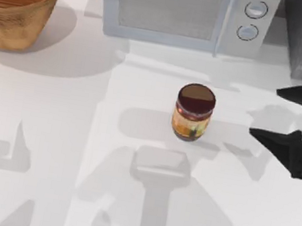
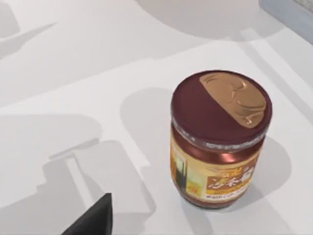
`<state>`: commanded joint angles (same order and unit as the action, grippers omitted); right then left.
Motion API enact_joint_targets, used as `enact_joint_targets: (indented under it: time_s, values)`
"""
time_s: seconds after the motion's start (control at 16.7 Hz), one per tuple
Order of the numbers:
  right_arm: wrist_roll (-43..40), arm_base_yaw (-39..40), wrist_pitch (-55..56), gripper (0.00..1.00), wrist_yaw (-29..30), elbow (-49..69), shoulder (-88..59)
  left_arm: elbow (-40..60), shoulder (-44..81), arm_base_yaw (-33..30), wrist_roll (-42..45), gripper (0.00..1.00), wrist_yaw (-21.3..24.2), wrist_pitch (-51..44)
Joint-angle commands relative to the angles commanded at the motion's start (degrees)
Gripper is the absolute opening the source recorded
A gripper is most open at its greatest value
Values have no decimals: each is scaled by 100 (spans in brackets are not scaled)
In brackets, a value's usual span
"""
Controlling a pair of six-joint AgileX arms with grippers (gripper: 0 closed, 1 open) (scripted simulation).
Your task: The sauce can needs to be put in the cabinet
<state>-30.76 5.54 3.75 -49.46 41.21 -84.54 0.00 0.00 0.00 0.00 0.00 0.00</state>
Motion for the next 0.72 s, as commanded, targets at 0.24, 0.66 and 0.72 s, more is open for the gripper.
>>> enact_joint_targets:
  time_s: [0.24, 0.66, 0.72]
  values:
    - [-843, 77, 325, 100, -1110, 1145, -2069, 0, 0, 0, 0, 100, 0, 0]
    - [-1855, 198, 822, 100, -2422, 2529, -4482, 0, 0, 0, 0, 100, 0, 0]
    - [-1913, 204, 859, 100, -2507, 2615, -4626, 0, 0, 0, 0, 100, 0, 0]
